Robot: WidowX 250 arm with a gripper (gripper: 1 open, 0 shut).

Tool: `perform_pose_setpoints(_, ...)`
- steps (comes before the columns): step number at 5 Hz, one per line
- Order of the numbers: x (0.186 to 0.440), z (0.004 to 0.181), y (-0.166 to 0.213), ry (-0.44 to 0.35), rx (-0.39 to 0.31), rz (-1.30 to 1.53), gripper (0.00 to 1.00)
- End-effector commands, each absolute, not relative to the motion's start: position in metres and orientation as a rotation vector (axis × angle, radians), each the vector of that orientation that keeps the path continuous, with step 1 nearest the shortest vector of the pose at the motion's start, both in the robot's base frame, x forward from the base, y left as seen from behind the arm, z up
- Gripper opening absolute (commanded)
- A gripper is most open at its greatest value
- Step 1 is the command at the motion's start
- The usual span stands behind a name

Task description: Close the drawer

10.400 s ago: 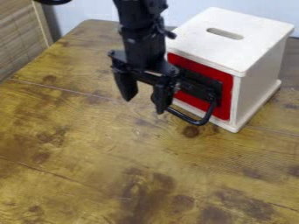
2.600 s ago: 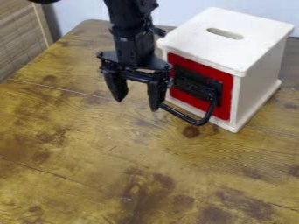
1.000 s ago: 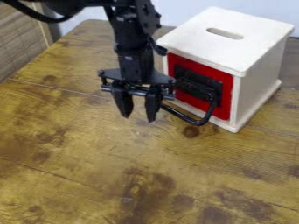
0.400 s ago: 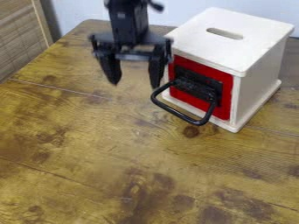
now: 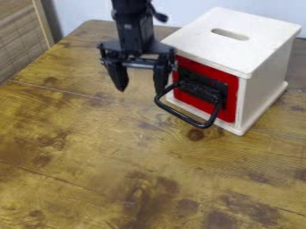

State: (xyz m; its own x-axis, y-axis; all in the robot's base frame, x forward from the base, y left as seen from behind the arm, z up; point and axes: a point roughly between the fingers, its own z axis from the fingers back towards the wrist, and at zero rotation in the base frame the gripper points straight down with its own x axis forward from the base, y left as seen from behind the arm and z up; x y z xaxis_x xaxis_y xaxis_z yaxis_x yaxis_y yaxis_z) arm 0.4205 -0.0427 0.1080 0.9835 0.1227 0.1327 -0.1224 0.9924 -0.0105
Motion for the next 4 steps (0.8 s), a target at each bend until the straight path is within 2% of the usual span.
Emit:
perform_pose_setpoints(1,0.421,0.133,-0.038,-0.159,0.003,0.116,1.00)
perform_pose_setpoints(2,0.424,0.143,-0.042,-0.182,-0.006,0.088,1.00)
perform_pose_setpoints(3,0.410,0.148,-0.044,-0.181,0.000,0.150,0.00)
perform_pose_setpoints(4,0.405,0.161,-0.049,-0.212,-0.016,0.096,1.00)
